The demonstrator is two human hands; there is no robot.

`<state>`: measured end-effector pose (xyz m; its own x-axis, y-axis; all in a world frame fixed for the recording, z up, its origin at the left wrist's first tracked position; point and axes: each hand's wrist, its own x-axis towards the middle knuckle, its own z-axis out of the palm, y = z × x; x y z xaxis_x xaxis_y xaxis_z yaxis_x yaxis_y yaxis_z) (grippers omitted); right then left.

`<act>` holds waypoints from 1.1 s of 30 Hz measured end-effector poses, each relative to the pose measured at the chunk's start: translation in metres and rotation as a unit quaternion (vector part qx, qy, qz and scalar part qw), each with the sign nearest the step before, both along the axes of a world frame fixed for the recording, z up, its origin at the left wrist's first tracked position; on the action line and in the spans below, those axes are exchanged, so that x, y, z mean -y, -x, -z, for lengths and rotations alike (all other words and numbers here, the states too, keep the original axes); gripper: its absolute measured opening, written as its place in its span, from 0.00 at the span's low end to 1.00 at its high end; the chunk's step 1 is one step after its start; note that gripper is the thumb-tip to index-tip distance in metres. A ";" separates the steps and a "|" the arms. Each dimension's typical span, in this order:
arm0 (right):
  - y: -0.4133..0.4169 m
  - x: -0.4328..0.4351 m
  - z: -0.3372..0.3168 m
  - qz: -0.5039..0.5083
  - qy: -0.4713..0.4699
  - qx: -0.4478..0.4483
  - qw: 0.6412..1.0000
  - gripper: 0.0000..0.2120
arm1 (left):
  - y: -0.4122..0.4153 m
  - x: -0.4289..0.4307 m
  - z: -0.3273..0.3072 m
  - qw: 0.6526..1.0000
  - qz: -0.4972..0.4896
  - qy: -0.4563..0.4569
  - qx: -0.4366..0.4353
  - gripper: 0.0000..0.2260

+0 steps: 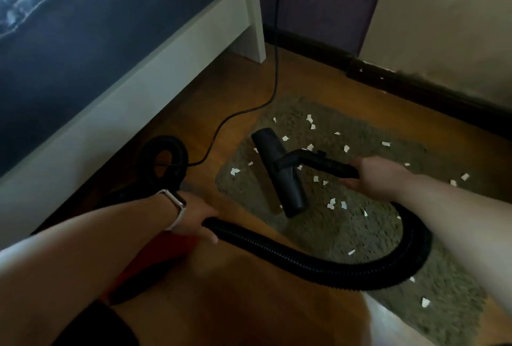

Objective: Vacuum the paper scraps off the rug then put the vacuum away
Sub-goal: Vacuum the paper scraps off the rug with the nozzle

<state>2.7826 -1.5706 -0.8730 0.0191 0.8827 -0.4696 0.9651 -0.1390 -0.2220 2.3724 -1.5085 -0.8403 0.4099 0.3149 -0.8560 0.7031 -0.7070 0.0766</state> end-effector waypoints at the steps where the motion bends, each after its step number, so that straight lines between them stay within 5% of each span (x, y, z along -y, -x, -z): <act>1: 0.003 -0.002 -0.001 0.007 0.002 -0.008 1.000 0.11 | 0.003 -0.006 -0.008 1.000 -0.002 0.007 -0.023 0.24; 6: 0.027 -0.019 0.008 0.040 -0.019 -0.042 0.998 0.12 | 0.011 -0.028 -0.026 0.995 0.041 0.014 -0.092 0.19; 8: 0.034 -0.031 0.015 0.019 -0.024 -0.025 0.999 0.13 | 0.008 -0.019 -0.015 0.998 0.043 0.029 -0.045 0.15; 13: 0.043 -0.055 0.027 -0.018 -0.039 0.005 0.999 0.14 | -0.023 0.018 0.015 0.990 0.048 0.082 0.105 0.27; 20: 0.051 -0.043 0.017 -0.004 -0.012 0.007 1.000 0.09 | -0.089 0.067 0.031 0.965 -0.029 0.203 0.163 0.25; 26: 0.028 -0.032 0.034 0.031 -0.024 -0.004 0.999 0.13 | -0.083 0.034 0.070 0.969 0.066 0.066 0.228 0.23; 33: 0.025 -0.039 0.053 0.048 -0.027 -0.034 0.998 0.13 | -0.043 0.009 0.079 0.933 0.119 -0.146 0.308 0.22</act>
